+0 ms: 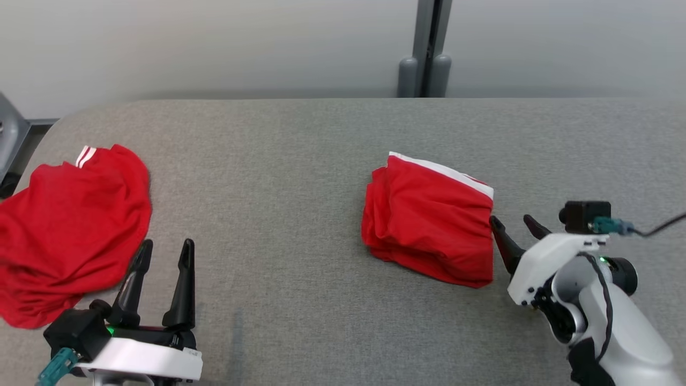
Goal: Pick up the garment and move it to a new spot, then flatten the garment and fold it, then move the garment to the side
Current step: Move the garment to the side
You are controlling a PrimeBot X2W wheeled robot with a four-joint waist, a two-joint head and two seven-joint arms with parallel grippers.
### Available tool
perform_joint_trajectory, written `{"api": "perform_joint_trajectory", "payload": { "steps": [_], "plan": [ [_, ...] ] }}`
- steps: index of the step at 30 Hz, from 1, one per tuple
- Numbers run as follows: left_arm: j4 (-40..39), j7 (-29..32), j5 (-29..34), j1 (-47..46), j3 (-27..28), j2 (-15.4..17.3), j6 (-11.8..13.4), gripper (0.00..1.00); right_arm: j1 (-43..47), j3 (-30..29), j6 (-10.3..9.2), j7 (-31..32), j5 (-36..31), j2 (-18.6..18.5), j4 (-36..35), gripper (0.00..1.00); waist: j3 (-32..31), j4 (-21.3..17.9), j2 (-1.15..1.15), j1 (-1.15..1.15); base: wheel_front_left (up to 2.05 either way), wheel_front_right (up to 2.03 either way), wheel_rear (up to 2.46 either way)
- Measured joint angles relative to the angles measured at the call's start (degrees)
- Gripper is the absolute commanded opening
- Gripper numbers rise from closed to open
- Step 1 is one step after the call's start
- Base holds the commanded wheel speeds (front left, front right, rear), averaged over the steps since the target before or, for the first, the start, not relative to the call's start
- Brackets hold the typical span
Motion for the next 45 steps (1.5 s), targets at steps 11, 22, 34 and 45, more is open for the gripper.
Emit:
{"api": "perform_joint_trajectory", "payload": {
  "steps": [11,22,34,45],
  "plan": [
    [0.6,0.0,-0.9,-1.6,-0.5,0.7,0.0,1.00,-9.5,-1.8,0.00,15.5,5.9,0.8,13.5,1.00,1.9,3.7,0.00,0.00,0.00,0.00,0.00],
    [1.3,0.0,-1.3,-1.9,-0.5,1.1,0.0,1.00,-10.5,-2.1,0.00,14.1,9.5,2.0,17.7,0.00,2.2,5.2,0.00,0.00,0.00,0.00,0.00],
    [0.5,0.0,-0.6,-1.4,-2.6,0.8,0.0,1.00,-7.6,2.4,0.00,6.7,12.3,-0.3,14.6,0.00,-0.2,1.7,0.00,0.00,0.00,0.00,0.00],
    [-0.4,-0.1,0.0,-1.0,-4.7,0.7,0.0,1.00,-3.5,5.7,0.00,3.6,14.8,-2.7,9.7,0.00,-1.3,-6.6,0.00,0.00,0.00,0.00,0.00]
  ]
}}
